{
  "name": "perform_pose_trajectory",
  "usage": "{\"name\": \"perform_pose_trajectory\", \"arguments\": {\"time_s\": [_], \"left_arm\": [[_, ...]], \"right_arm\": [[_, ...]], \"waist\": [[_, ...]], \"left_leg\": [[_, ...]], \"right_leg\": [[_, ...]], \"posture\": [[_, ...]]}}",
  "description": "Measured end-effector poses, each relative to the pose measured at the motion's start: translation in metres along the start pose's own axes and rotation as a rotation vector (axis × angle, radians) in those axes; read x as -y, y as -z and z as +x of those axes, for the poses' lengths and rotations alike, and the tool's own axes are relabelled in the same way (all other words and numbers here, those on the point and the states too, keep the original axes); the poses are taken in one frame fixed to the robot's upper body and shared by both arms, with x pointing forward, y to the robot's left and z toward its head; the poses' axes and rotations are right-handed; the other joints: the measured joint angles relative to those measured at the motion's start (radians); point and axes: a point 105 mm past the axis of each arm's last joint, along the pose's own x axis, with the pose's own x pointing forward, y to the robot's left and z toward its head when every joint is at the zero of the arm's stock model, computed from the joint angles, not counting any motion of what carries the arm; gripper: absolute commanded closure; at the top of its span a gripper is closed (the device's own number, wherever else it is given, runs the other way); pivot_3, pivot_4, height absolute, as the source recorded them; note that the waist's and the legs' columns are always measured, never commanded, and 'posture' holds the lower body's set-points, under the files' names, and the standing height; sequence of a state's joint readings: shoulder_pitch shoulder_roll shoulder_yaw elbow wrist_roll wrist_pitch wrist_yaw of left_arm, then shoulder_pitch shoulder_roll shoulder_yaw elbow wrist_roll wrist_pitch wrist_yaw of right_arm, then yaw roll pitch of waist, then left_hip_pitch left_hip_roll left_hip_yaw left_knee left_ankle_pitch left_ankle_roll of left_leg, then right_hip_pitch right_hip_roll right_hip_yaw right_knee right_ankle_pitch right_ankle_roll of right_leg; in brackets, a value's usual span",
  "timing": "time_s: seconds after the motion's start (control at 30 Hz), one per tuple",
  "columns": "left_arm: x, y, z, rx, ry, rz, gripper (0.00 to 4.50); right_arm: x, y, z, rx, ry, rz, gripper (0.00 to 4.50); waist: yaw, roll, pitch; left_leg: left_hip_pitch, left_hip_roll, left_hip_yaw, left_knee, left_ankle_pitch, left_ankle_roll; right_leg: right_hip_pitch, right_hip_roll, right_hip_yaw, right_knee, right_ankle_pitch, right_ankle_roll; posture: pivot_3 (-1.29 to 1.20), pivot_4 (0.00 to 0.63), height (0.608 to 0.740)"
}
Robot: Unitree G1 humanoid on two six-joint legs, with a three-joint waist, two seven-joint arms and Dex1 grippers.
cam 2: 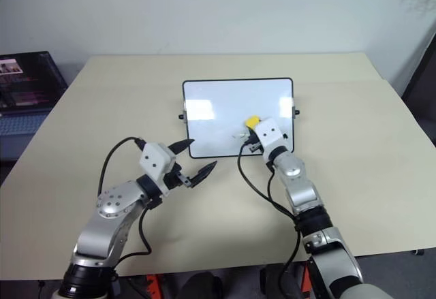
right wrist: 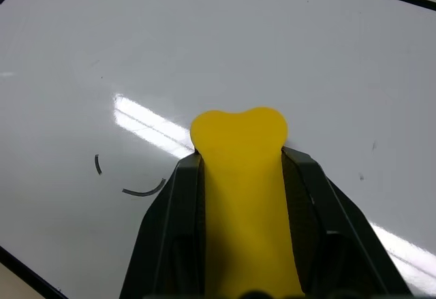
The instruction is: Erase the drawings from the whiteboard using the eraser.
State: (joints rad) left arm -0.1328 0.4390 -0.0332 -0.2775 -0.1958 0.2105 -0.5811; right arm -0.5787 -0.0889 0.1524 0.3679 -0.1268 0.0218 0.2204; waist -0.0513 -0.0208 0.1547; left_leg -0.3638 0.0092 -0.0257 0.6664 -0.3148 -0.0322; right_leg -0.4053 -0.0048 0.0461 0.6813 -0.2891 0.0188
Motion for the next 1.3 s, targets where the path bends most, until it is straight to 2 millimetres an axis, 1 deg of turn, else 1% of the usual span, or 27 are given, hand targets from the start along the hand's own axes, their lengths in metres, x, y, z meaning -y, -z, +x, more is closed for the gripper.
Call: {"name": "perform_pose_trajectory", "arguments": {"time_s": [0.17, 0.33, 0.43, 0.5, 0.6, 0.73, 0.8, 0.87, 0.97, 1.0, 1.07, 1.17, 1.3], "left_arm": [[0.0, 0.001, -0.001, -0.006, -0.001, 0.0, 0.0], [0.0, 0.0, -0.001, -0.003, -0.001, 0.002, 0.0], [0.0, 0.0, -0.001, -0.004, -0.001, 0.002, 0.0], [0.0, 0.0, -0.001, -0.004, -0.002, 0.002, 0.0], [0.0, 0.001, -0.001, -0.005, -0.002, 0.0, 0.0], [0.001, 0.001, -0.001, -0.003, -0.004, -0.003, 0.0], [0.001, 0.0, -0.001, -0.003, -0.005, -0.004, 0.0], [0.001, 0.0, -0.001, -0.003, -0.005, -0.004, 0.0], [0.001, 0.001, -0.001, -0.003, -0.006, -0.004, 0.0], [0.001, 0.0, -0.001, -0.002, -0.006, -0.004, 0.0], [0.001, 0.0, 0.0, 0.001, -0.004, -0.004, 0.0], [0.002, -0.003, 0.003, 0.012, 0.004, -0.002, 0.0], [0.002, -0.003, 0.003, 0.012, 0.005, -0.001, 0.0]], "right_arm": [[-0.016, -0.004, 0.005, 0.01, -0.028, 0.029, 3.26], [-0.042, -0.009, 0.01, 0.017, -0.079, 0.072, 3.26], [-0.055, -0.017, 0.013, 0.036, -0.105, 0.086, 3.26], [-0.058, -0.022, 0.015, 0.049, -0.112, 0.091, 3.26], [-0.06, -0.024, 0.016, 0.051, -0.12, 0.097, 3.26], [-0.07, -0.032, 0.015, 0.077, -0.155, 0.14, 3.26], [-0.071, -0.036, 0.014, 0.091, -0.164, 0.145, 3.26], [-0.066, -0.036, 0.013, 0.098, -0.164, 0.126, 3.26], [-0.051, -0.036, 0.013, 0.098, -0.142, 0.082, 3.26], [-0.044, -0.039, 0.015, 0.107, -0.132, 0.058, 3.26], [-0.038, -0.048, 0.02, 0.13, -0.121, 0.007, 3.26], [-0.037, -0.052, 0.028, 0.138, -0.115, -0.047, 3.26], [-0.045, -0.047, 0.035, 0.117, -0.131, -0.068, 3.26]], "waist": [[-0.003, 0.0, 0.0], [-0.003, 0.0, 0.0], [-0.002, 0.0, 0.0], [-0.002, 0.0, 0.0], [-0.002, 0.0, 0.0], [-0.001, 0.0, 0.0], [-0.001, 0.0, 0.0], [0.0, 0.0, 0.0], [0.0, 0.0, 0.0], [0.0, 0.0, 0.0], [-0.001, 0.0, 0.0], [-0.005, 0.0, 0.0], [-0.005, 0.0, 0.0]], "left_leg": [[0.0, 0.0, 0.0, 0.0, 0.0, 0.0], [-0.001, 0.0, 0.0, 0.0, 0.0, 0.0], [-0.001, 0.0, 0.0, 0.0, 0.0, 0.0], [-0.001, 0.0, -0.001, 0.0, 0.0, 0.0], [-0.001, 0.0, -0.001, 0.0, 0.0, 0.0], [-0.001, 0.0, -0.001, -0.001, 0.0, 0.0], [-0.001, 0.0, -0.001, -0.001, 0.0, 0.0], [-0.001, 0.0, -0.001, 0.0, 0.0, 0.0], [-0.001, 0.0, -0.001, 0.0, 0.0, 0.0], [-0.001, 0.0, -0.001, 0.0, 0.0, 0.0], [-0.001, 0.0, 0.0, -0.001, 0.0, 0.0], [-0.001, 0.0, 0.0, -0.001, 0.0, 0.0], [-0.001, 0.0, 0.0, -0.001, 0.0, 0.0]], "right_leg": [[0.0, 0.0, 0.0, 0.0, 0.0, 0.0], [0.0, 0.0, 0.0, -0.001, 0.0, 0.0], [0.0, 0.0, 0.0, -0.001, 0.0, 0.0], [0.0, 0.0, -0.001, -0.001, 0.0, 0.0], [0.0, 0.0, -0.001, -0.001, 0.0, 0.0], [-0.001, 0.0, -0.001, -0.001, 0.0, 0.0], [-0.001, 0.0, -0.001, -0.001, 0.0, 0.0], [-0.001, 0.0, -0.001, -0.001, 0.0, 0.0], [-0.001, 0.0, -0.001, -0.001, 0.0, 0.0], [-0.001, 0.0, -0.001, -0.001, 0.0, 0.0], [-0.001, 0.0, -0.001, -0.001, 0.0, 0.0], [-0.001, 0.0, -0.001, -0.001, 0.0, 0.0], [-0.001, 0.0, 0.0, -0.001, 0.0, 0.0]], "posture": [[0.0, 0.15, 0.74], [0.0, 0.15, 0.74], [0.0, 0.15, 0.74], [0.0, 0.15, 0.74], [0.0, 0.15, 0.74], [0.0, 0.15, 0.74], [0.0, 0.15, 0.74], [0.0, 0.15, 0.74], [0.0, 0.15, 0.74], [0.0, 0.15, 0.74], [0.0, 0.15, 0.74], [0.0, 0.15, 0.74], [0.0, 0.15, 0.74]]}}
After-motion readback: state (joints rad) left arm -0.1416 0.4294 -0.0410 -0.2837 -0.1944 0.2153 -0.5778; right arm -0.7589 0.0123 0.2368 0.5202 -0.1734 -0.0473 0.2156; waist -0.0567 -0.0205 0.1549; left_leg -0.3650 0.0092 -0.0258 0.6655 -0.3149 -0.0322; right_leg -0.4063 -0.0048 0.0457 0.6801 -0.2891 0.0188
